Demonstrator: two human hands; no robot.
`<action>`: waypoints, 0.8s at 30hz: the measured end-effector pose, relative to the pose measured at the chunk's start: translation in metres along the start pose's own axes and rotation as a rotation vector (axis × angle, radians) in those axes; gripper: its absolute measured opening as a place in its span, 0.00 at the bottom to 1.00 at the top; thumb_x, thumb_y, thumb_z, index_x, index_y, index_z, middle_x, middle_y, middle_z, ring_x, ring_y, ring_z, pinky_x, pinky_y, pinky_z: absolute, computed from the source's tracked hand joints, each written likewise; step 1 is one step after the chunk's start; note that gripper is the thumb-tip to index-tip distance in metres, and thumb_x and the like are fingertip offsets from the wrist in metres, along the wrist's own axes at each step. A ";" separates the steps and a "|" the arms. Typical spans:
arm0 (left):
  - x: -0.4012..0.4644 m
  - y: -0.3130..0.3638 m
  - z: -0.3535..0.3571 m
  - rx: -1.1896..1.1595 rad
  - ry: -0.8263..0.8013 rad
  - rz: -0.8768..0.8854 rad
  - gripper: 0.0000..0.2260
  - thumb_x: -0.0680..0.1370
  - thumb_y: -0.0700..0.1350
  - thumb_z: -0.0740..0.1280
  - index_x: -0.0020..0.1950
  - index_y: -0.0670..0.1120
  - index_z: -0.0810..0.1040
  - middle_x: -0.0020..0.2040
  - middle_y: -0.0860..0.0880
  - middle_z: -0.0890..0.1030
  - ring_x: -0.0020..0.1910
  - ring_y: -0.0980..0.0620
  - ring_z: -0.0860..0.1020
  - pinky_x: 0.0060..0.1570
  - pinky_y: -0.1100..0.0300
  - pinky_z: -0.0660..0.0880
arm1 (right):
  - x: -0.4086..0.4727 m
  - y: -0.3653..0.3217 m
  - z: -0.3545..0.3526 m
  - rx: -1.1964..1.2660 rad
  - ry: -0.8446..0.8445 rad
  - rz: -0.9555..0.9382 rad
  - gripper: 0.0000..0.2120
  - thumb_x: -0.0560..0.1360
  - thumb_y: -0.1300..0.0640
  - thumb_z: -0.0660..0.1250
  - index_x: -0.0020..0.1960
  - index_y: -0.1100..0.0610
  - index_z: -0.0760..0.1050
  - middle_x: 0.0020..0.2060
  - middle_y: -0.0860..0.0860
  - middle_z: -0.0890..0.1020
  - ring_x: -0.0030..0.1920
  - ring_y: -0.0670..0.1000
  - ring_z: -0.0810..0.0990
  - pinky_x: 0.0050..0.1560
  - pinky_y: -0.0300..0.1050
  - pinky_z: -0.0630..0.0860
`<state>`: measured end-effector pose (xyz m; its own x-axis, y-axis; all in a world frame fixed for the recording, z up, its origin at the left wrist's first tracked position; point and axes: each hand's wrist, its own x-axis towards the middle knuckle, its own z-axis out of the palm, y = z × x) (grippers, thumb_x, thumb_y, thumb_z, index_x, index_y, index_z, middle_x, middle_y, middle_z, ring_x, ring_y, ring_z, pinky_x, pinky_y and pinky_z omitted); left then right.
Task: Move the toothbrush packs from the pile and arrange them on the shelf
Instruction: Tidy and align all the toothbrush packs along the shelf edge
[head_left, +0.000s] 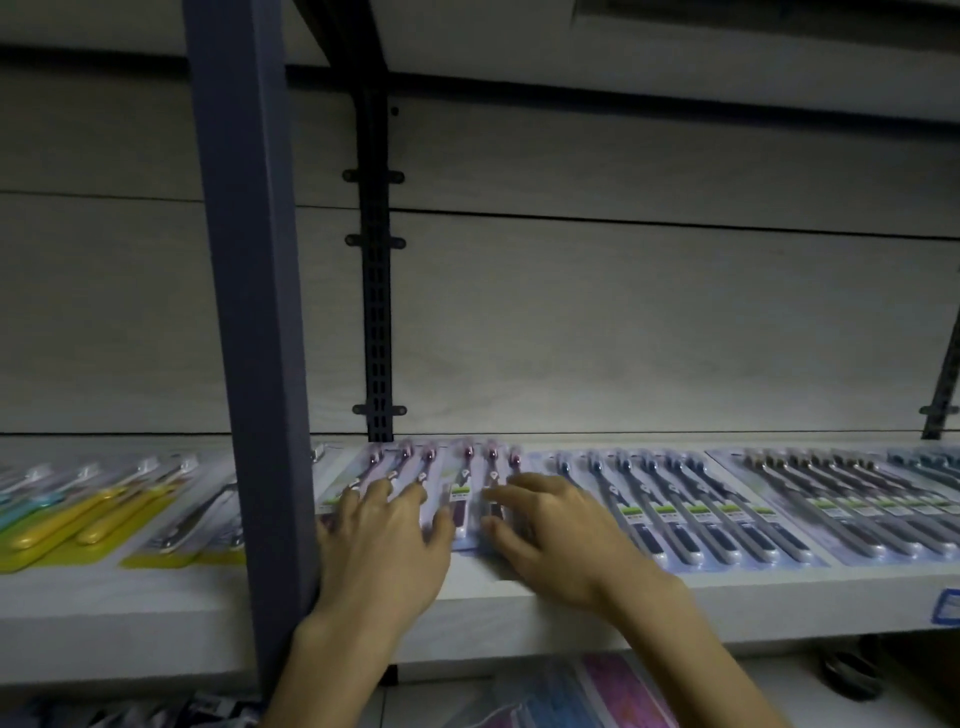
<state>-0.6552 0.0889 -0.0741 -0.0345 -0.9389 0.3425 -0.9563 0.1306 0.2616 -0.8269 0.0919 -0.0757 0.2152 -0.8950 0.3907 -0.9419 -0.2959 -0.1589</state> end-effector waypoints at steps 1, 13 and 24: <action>0.001 0.000 0.001 0.003 -0.004 0.001 0.20 0.79 0.60 0.52 0.68 0.56 0.70 0.68 0.53 0.70 0.67 0.49 0.67 0.64 0.48 0.62 | 0.000 0.000 0.003 0.011 -0.009 -0.013 0.18 0.78 0.43 0.54 0.65 0.46 0.73 0.61 0.46 0.77 0.61 0.53 0.74 0.60 0.47 0.71; -0.006 -0.001 0.004 0.051 0.026 0.014 0.19 0.79 0.60 0.50 0.67 0.59 0.68 0.69 0.57 0.67 0.67 0.52 0.66 0.65 0.50 0.61 | -0.005 0.002 0.006 0.025 0.037 -0.038 0.21 0.77 0.44 0.50 0.63 0.46 0.74 0.61 0.43 0.77 0.59 0.50 0.73 0.61 0.42 0.65; -0.004 -0.002 0.007 0.053 -0.004 0.054 0.18 0.78 0.62 0.49 0.67 0.64 0.63 0.69 0.55 0.63 0.69 0.51 0.60 0.68 0.48 0.54 | -0.005 0.005 0.007 0.107 0.052 -0.028 0.23 0.72 0.39 0.47 0.57 0.45 0.75 0.54 0.42 0.76 0.52 0.48 0.74 0.56 0.44 0.68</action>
<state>-0.6546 0.0904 -0.0821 -0.0877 -0.9320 0.3516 -0.9670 0.1644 0.1946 -0.8312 0.0922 -0.0850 0.2251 -0.8679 0.4429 -0.9020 -0.3575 -0.2420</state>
